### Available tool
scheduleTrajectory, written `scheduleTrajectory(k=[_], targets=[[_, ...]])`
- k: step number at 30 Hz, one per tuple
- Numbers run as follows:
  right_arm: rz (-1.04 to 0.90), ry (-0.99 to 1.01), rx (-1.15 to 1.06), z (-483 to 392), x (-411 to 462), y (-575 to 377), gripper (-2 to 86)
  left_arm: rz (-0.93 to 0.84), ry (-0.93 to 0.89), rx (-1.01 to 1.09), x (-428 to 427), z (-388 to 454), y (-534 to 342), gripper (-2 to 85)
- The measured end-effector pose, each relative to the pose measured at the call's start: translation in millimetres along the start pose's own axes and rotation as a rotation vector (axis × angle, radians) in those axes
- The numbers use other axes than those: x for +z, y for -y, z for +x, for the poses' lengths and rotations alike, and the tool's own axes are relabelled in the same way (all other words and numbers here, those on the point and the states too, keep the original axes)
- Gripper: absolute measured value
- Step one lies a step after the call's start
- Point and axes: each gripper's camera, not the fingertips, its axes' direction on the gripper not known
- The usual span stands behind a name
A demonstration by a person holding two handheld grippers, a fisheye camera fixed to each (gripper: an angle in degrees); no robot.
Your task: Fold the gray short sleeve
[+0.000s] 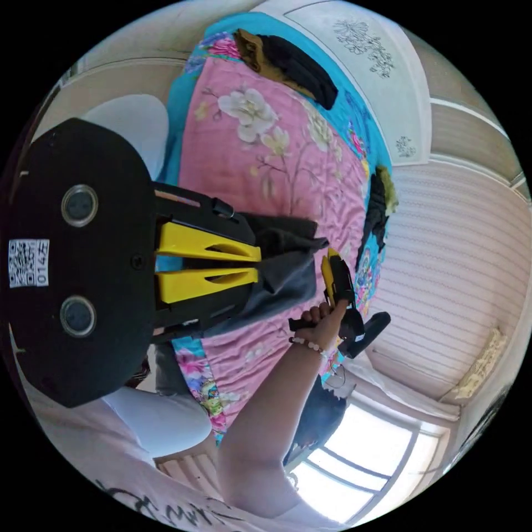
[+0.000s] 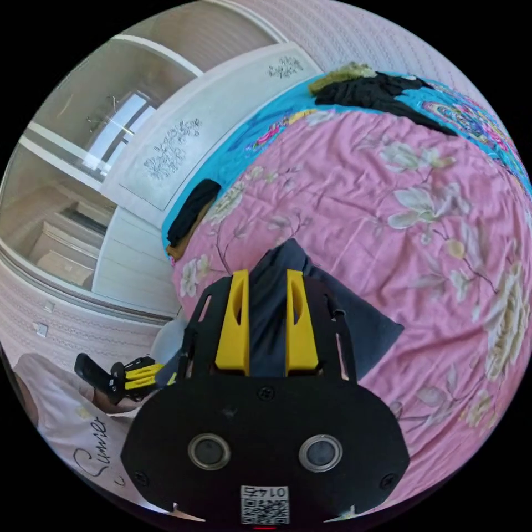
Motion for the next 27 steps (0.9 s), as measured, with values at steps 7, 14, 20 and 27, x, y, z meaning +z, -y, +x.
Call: scheduleTrajectory(k=[7, 14, 20, 27], targets=[[-0.021, -0.029, -0.055, -16.8, 61.4, -6.0, 8.5, -0.06, 0.006, -0.237, -37.4, -72.3, 8.9, 3.2], [-0.108, -0.197, -0.225, -33.8, 154.1, 26.4, 15.5, -0.152, 0.015, -0.352, 38.8, -82.6, 34.7, 14.0], [-0.263, -0.115, -0.363, -58.6, 229.9, 11.0, 9.9, -0.186, 0.124, -0.202, 63.7, -56.1, 51.0, 11.9], [-0.197, -0.078, -0.416, -86.5, 212.7, -16.4, 7.1, -0.169, 0.13, -0.037, 53.9, -20.7, 61.6, 4.9]])
